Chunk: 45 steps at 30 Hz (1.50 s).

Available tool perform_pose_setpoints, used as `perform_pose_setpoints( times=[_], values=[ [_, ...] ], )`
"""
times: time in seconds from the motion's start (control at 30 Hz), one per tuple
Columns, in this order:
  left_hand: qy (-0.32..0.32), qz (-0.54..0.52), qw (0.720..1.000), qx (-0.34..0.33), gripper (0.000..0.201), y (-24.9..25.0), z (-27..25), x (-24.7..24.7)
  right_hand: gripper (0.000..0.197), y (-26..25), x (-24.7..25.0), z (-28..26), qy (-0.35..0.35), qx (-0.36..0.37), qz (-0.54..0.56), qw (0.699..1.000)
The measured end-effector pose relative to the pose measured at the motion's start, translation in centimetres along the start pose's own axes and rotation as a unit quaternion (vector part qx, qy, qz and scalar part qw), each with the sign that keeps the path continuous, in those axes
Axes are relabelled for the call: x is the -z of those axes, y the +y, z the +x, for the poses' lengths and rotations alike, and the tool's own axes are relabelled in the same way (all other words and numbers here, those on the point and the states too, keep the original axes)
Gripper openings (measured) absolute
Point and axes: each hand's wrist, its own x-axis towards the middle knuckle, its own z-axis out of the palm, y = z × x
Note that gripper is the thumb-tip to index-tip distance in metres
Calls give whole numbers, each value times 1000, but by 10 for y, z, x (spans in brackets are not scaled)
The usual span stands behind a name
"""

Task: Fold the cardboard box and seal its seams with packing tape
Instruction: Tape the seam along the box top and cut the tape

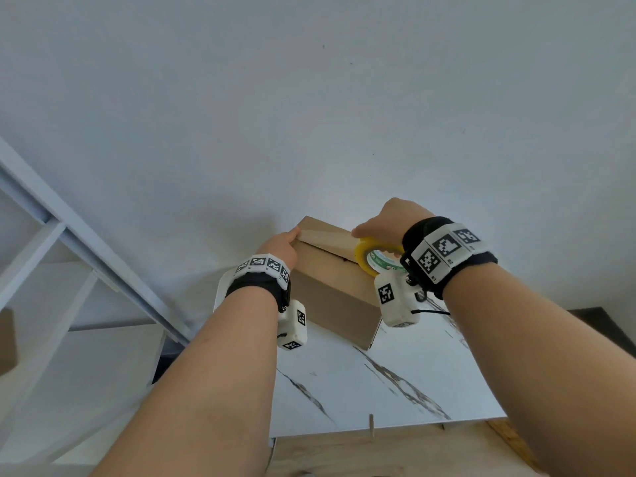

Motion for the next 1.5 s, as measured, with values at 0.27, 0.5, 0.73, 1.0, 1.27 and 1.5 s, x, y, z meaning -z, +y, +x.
perform_pose_setpoints(
  times=[0.27,0.5,0.73,1.0,1.27,1.5],
  values=[
    [14,65,997,26,72,11,0,-13,58,23,4,-10,1,-2,115,993],
    [33,94,994,38,76,16,2,-26,46,41,13,-15,-15,34,158,987],
    [28,64,997,44,72,16,0,-22,42,35,10,-16,25,41,60,997],
    [36,71,995,63,73,23,0,-23,37,66,5,-12,48,-30,-52,997],
    [50,65,994,74,74,23,5,-30,54,97,5,1,36,3,31,999],
    [54,68,993,83,76,24,4,-31,41,104,-9,5,64,-41,-28,997]
  ],
)
